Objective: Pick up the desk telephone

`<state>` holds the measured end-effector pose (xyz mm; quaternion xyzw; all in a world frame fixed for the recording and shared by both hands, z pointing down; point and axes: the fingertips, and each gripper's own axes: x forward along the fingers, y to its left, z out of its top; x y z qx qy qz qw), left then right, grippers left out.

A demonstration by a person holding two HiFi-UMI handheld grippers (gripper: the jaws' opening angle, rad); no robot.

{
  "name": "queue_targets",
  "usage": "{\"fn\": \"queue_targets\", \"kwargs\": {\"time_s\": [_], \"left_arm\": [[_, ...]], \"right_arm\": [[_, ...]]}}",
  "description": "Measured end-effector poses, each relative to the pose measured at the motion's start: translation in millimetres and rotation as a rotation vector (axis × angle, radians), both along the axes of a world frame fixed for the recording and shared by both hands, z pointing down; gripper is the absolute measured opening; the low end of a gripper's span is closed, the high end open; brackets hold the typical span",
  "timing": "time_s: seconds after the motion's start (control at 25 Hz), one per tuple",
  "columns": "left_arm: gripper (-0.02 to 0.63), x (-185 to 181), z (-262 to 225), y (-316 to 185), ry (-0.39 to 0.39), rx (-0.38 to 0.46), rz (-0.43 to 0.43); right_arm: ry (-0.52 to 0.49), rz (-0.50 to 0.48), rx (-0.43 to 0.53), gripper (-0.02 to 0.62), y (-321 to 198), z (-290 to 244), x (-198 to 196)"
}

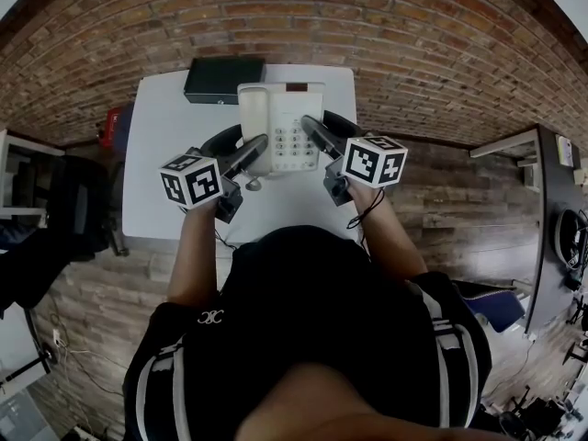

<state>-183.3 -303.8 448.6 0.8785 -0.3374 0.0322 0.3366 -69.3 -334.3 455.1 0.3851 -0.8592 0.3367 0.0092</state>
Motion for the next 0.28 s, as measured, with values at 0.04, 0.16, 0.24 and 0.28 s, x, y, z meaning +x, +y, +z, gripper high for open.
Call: {"fn": "queue_targets", "kwargs": {"time_s": [0.04,0.16,0.24,0.28], "left_arm": [[0.295,-0.2,0.5,0.6,-0.001,-0.001,0.000],[0.293,0.6,0.7,2.9,-0.002,-0.004,0.001],[0.293,1.1,1.1,5.4,-0.004,-0.007,0.004],[0.293,1.3,1.4,6.7,-0.005,-0.009,0.007]], "right_arm": [[0.001,0.000,-0.001,0.184,0.5,0.6,-0.2],[-0.001,0.001,-0.004,0.184,2.8,0.9,0.4],[-0.002,0.000,-0.004,0.183,5.2,0.5,0.8],[-0.001,-0.001,-0.004,0.183,6.4,0.2,0.9]]}}
